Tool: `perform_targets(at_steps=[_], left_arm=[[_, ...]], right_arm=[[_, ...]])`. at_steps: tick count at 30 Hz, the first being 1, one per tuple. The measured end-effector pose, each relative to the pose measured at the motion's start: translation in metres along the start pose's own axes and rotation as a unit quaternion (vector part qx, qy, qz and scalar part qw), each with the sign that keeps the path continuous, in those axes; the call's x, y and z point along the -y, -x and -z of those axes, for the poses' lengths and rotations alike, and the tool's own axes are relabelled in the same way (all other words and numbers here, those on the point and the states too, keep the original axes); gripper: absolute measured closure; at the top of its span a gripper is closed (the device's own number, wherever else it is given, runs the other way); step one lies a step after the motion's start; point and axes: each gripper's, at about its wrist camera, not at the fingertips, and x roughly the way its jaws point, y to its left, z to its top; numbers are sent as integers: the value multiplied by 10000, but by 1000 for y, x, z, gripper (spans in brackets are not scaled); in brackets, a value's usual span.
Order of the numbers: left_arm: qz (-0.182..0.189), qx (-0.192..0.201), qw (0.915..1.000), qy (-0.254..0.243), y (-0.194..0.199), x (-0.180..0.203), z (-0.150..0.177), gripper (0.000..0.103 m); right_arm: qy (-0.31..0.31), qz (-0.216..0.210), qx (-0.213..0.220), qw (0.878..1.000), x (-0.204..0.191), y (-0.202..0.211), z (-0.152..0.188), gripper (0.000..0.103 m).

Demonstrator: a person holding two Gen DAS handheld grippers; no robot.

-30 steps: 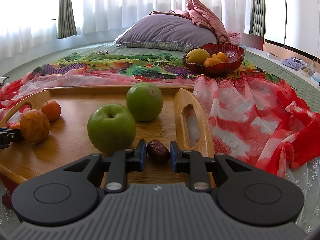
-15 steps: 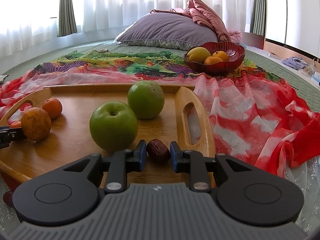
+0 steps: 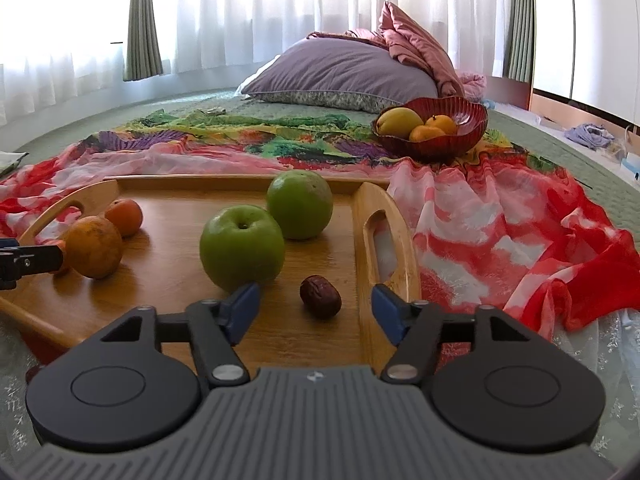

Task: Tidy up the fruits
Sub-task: 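Open the left tool onto the tray while the right tool releases the date beside the apples, then grasp a second brown date with the left tool while the right tool grasps a mandarin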

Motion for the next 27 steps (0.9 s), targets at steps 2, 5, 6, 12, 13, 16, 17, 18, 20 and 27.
perform_targets(at_steps=[2, 5, 6, 12, 13, 16, 17, 18, 20, 27], left_arm=[[42, -1, 10000, -30, 6, 1, 2, 14], [107, 6, 9999, -60, 16, 1, 7, 9], [128, 15, 9999, -71, 20, 2, 9, 8], [248, 43, 9996, -113, 37, 7, 17, 6], [266, 50, 9996, -111, 39, 7, 18, 6], [363, 51, 9992, -144, 47, 10, 22, 5], [381, 53, 9991, -166, 49, 11, 24, 5], [395, 53, 9990, -193, 51, 12, 25, 5], [409, 40, 9989, -229, 52, 15, 28, 5], [527, -52, 9982, -287, 56, 21, 38, 5]], right_arm=[[-16, -43, 29, 10000, 0, 5, 1, 22], [-3, -115, 111, 9999, -2, 14, 4, 17], [10, -146, 134, 9998, -4, 17, 5, 15], [153, -322, 244, 9991, -15, 32, 11, 11], [184, -346, 265, 9989, -17, 34, 13, 11], [291, -411, 328, 9982, -24, 41, 17, 9], [339, -438, 344, 9979, -26, 43, 19, 8], [393, -466, 356, 9975, -29, 45, 21, 8], [493, -501, 372, 9968, -33, 49, 24, 7], [811, -578, 386, 9943, -48, 55, 37, 6]])
